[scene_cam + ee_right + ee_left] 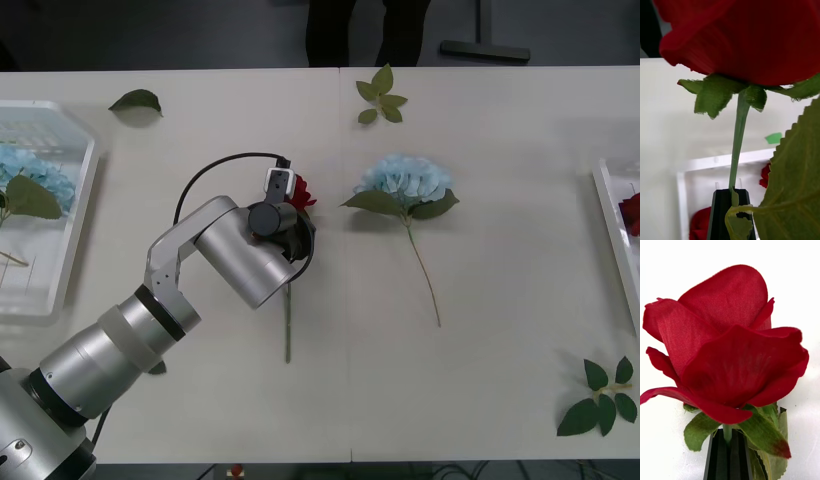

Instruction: Place the red flowers into the right box and the blue flowers into the left box. If a person shows an open palm, hand one flower to the person first, then continue sorting.

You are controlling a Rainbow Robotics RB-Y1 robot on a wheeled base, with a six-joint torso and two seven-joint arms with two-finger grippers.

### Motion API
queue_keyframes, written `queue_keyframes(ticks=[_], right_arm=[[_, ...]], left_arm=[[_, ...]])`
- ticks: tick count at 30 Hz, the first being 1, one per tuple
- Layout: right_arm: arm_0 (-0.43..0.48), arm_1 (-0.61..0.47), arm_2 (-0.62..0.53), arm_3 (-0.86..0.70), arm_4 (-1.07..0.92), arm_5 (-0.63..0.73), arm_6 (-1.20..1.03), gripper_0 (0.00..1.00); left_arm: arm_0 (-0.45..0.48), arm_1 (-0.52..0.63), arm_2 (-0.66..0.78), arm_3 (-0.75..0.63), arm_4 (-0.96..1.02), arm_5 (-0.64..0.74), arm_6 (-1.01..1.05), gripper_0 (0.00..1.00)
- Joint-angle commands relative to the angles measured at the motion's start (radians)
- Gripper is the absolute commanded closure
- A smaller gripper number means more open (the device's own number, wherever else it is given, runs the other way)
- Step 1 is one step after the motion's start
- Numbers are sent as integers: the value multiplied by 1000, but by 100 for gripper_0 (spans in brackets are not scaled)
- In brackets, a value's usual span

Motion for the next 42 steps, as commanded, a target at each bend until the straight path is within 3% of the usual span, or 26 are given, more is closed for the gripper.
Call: queue_keyframes(ticks=[1,9,23,33,42], right_arm=[[-26,37,-57,-64,-65,-7,42,100],[-26,164,-193,-173,-168,-9,65,100],[-28,477,-400,-380,-239,-67,188,100],[-34,585,-432,-458,-438,-112,383,100],[-51,669,-432,-547,-483,-128,513,100]], left_arm=[[-23,-4,2,-14,-7,-14,-3,100],[-23,-5,2,-14,-7,-13,-1,100],[-23,-5,2,-14,-10,-19,3,100],[-21,-5,2,-14,-11,-25,5,100],[-23,-5,2,-14,-13,-31,6,100]])
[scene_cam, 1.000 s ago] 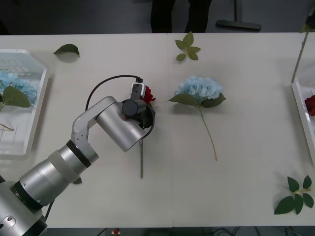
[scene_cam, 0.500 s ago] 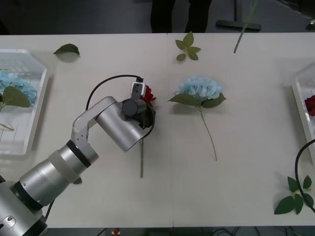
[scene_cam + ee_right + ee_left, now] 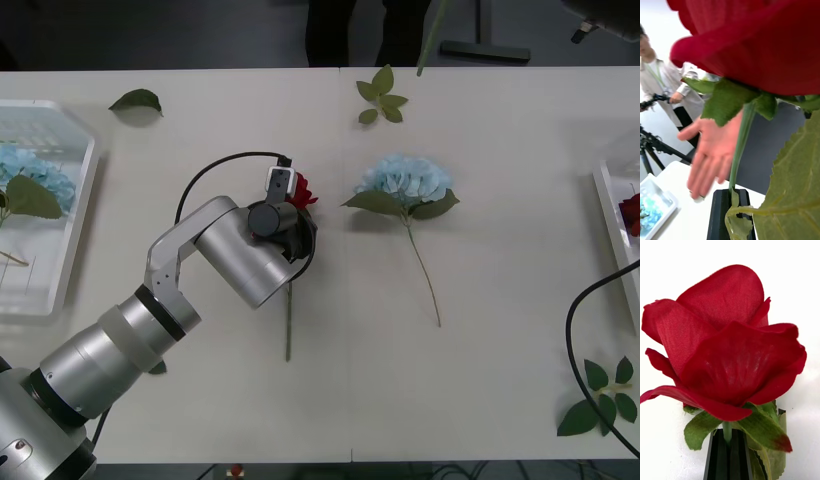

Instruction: Place the red flowers into the right box and the blue flowers into the left box. If a person shows an open palm, hand one flower to the person first, then continue sorting.

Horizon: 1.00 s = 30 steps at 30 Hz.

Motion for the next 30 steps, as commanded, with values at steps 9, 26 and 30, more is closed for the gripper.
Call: queue_keyframes(ticks=[9,26,30], right_arm=[[-70,128,-21,-102,-11,-43,246,100],[-87,206,74,-117,-15,-174,652,100],[-87,208,115,-117,-12,-230,694,100]], left_arm=[[-23,-4,4,-15,-14,-20,6,100],[-21,-5,7,-15,-19,-20,9,100],[-21,-5,5,-15,-19,-20,11,100]])
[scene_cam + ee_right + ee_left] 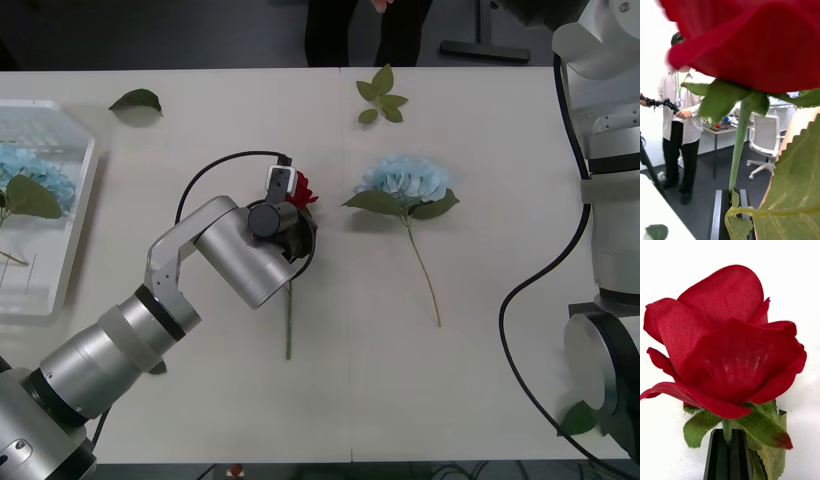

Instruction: Place the red flowers into the right box and the blue flowers into the left box. If a person shows an open palm, hand one flower to the person first, then continue sorting.

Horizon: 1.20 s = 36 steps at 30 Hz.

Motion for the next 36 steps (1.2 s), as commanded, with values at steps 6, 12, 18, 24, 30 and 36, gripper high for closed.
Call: queue_keyframes(ticks=[6,12,18,24,30,36], right_arm=[[-47,10,41,-38,-25,-48,48,100],[-47,13,47,-38,-25,-48,48,100],[-47,16,49,-38,-25,-46,48,55],[-47,16,49,-38,-33,-45,48,1],[-47,16,49,-39,-63,-45,48,0],[-47,15,49,-39,-98,-43,48,0]], left_arm=[[-21,-5,5,-15,-11,-13,11,100],[-21,-5,5,-15,-11,-13,9,100],[-21,-5,5,-15,-10,-13,9,100],[-21,-5,5,-15,-8,-13,9,100],[-20,-5,5,-15,-7,-13,11,100],[-20,-5,5,-15,-5,-13,9,100]])
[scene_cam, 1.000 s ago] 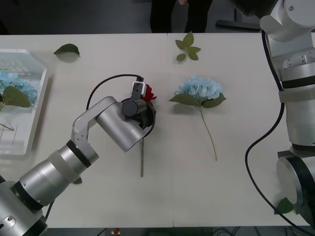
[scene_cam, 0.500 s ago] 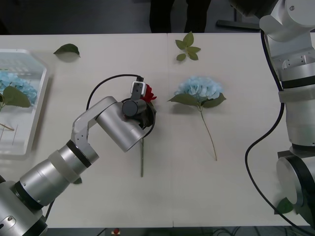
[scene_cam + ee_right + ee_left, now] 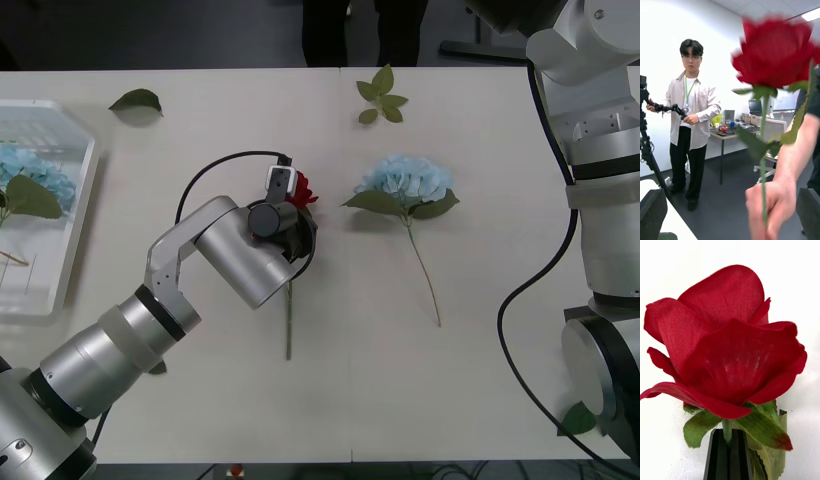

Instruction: Place the red flowers into the right box and the blue flowers into the left box. If a person shows an open palm, hand one flower to the person first, then continue sorting.

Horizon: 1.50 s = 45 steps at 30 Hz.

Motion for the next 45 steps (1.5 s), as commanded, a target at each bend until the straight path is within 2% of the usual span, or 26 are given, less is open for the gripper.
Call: queue_keyframes(ticks=[1,7,17,26,31,35,39,45], right_arm=[[-47,15,-13,-38,-32,3,18,0],[-47,-27,-31,-39,-50,58,18,0],[-47,-223,-62,35,-12,294,18,0],[-47,-334,-65,28,280,518,-180,0],[-47,-386,-65,-24,448,684,-301,0],[-47,-410,-68,-51,513,762,-367,0],[-30,-430,-114,-56,484,816,-427,0],[73,-470,-180,-56,382,814,-443,0]], left_arm=[[-20,-5,5,-15,-5,-13,8,100],[-18,-5,5,-15,-5,-13,8,100],[-18,-5,5,-15,-2,-13,6,100],[-21,10,82,-107,99,25,-67,100],[-21,50,188,-245,271,93,-235,100],[-20,73,264,-328,391,140,-328,100],[-20,96,350,-400,533,165,-430,100],[-20,107,464,-446,773,123,-569,100]])
